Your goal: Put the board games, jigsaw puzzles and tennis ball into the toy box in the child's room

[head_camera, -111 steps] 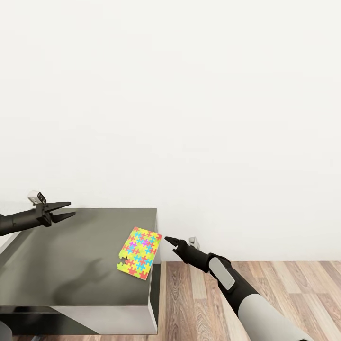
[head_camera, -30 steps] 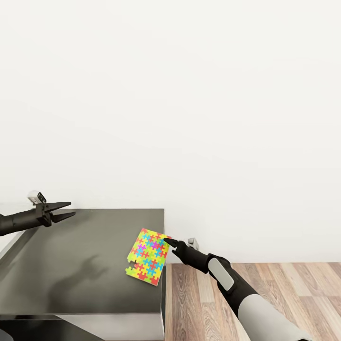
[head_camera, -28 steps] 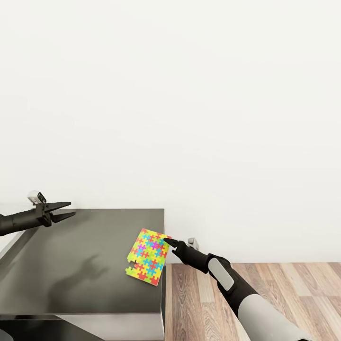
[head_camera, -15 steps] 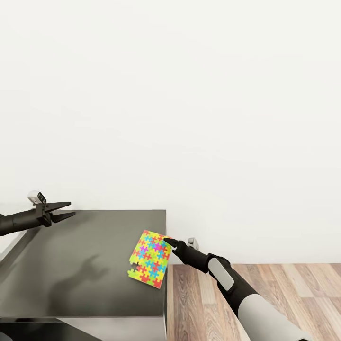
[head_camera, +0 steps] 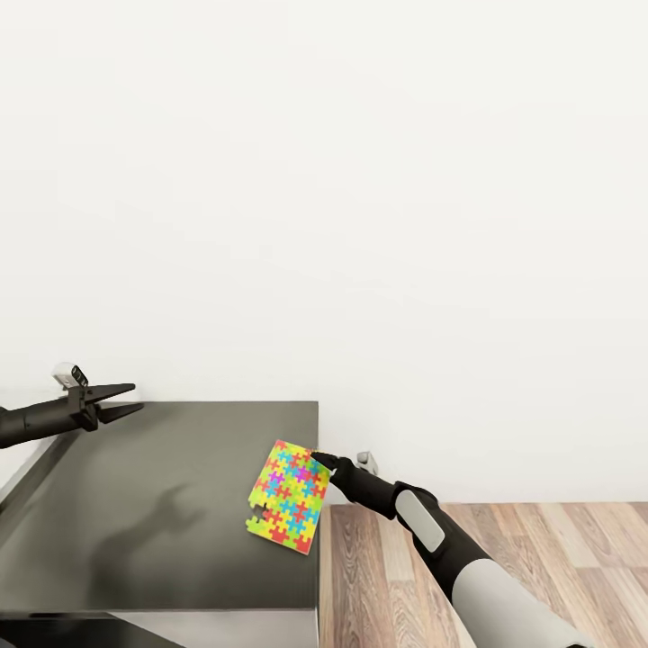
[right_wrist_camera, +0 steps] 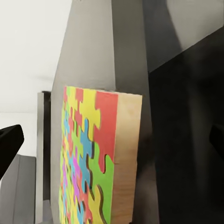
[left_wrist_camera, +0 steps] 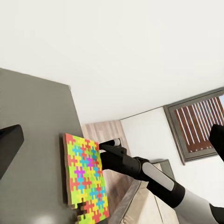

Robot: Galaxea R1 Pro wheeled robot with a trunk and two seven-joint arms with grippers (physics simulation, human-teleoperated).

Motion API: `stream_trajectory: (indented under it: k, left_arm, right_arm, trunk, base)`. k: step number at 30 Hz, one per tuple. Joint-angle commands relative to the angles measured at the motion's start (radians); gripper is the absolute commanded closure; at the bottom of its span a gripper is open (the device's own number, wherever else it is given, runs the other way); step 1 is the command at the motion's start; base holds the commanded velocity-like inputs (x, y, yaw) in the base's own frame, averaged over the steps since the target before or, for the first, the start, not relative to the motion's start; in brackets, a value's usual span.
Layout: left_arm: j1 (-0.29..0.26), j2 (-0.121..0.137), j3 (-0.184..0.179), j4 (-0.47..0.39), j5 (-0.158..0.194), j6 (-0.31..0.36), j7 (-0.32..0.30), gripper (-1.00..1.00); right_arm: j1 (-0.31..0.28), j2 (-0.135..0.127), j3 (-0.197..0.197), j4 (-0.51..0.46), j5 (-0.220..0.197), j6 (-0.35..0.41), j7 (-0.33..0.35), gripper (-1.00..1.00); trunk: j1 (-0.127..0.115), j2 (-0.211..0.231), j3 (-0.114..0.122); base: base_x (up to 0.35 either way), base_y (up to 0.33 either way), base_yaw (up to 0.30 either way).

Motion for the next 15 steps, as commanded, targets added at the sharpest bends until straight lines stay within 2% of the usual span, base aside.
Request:
stream_trajectory:
  k: [1, 10, 11, 15]
  left_arm:
    - [0.0, 0.001, -0.001, 0.0, 0.001, 0.011, -0.003, -1.0]
    - [0.0, 0.001, -0.001, 0.0, 0.001, 0.011, -0.003, -1.0]
    - [0.0, 0.001, -0.001, 0.0, 0.001, 0.011, -0.003, -1.0]
    - [0.0, 0.001, -0.001, 0.0, 0.001, 0.011, -0.003, -1.0]
  right_arm:
    - [-0.001, -0.001, 0.001, 0.0, -0.006, 0.004, 0.0, -1.0]
    - [-0.001, 0.0, 0.001, 0.0, -0.006, 0.004, -0.001, -1.0]
    - [-0.001, 0.0, 0.001, 0.0, -0.006, 0.004, -0.001, 1.0]
    - [-0.001, 0.0, 0.001, 0.001, -0.006, 0.004, -0.001, 1.0]
  trunk:
    - [0.0, 0.0, -0.001]
    - [0.0, 0.0, -0.001]
    - [0.0, 0.0, -0.001]
    - [0.0, 0.0, -0.001]
  base:
    - [0.076, 0.057, 0.0]
    - [0.019, 0.014, 0.0]
    - [0.003, 0.002, 0.0]
    - [0.001, 0.001, 0.0]
